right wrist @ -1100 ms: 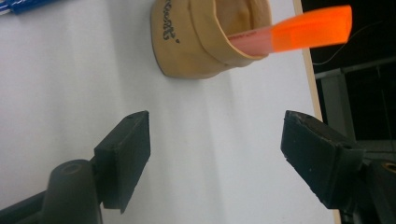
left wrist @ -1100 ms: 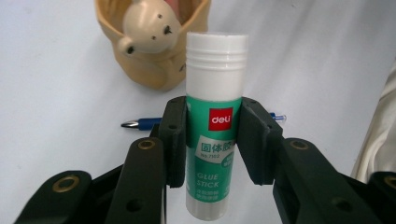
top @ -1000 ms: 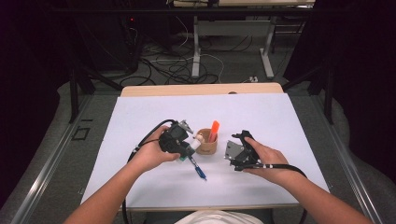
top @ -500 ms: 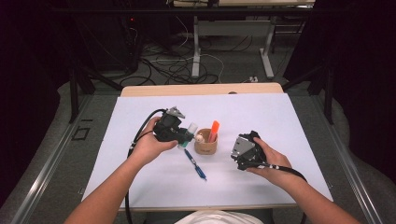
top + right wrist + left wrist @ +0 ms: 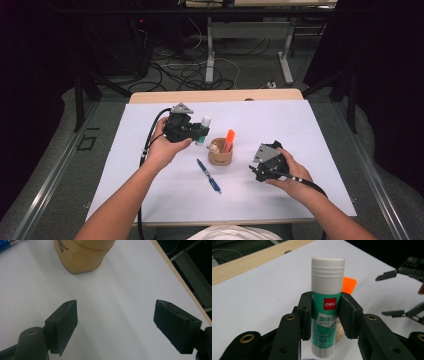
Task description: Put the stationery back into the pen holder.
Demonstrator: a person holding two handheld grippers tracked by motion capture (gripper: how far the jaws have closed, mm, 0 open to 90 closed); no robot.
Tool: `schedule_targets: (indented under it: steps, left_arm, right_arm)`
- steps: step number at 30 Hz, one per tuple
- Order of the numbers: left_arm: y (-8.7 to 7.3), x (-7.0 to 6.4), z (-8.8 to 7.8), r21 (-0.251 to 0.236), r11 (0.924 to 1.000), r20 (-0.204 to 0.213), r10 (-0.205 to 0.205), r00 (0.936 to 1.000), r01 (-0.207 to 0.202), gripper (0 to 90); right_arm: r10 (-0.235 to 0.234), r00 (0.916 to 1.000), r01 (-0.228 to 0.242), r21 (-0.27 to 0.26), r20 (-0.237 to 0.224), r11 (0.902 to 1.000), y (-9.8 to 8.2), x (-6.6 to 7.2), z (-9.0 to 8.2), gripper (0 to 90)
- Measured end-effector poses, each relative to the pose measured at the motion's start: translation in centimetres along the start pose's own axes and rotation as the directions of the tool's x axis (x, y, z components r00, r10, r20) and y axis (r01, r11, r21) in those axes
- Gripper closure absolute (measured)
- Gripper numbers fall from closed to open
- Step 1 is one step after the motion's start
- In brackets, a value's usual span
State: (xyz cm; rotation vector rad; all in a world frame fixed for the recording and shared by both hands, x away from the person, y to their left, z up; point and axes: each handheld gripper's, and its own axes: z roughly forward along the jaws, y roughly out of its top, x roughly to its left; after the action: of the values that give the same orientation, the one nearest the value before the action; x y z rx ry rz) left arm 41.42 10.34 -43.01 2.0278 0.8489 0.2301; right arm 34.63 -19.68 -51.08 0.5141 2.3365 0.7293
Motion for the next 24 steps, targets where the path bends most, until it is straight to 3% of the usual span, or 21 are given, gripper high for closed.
schedule_targets:
  steps: [8,13,24]
  left_arm:
    - [0.0,0.2,0.9,-0.095,0.9945,-0.003,-0.044,0.9990,0.043,65.3]
    - [-0.1,0.3,1.5,-0.126,0.9895,0.006,-0.070,0.9975,0.070,65.3]
    - [-0.6,0.1,2.8,-0.169,0.9812,0.010,-0.092,0.9957,0.093,65.3]
  right_arm:
    - [0.039,0.9992,-0.039,-0.018,0.004,0.9991,-0.4,-0.3,0.0,18.2]
    - [0.081,0.9967,-0.081,-0.026,-0.007,0.9964,-0.7,-0.6,0.1,17.2]
    - [0.203,0.9781,-0.205,-0.034,-0.046,0.9782,-1.4,-1.1,0.5,15.9]
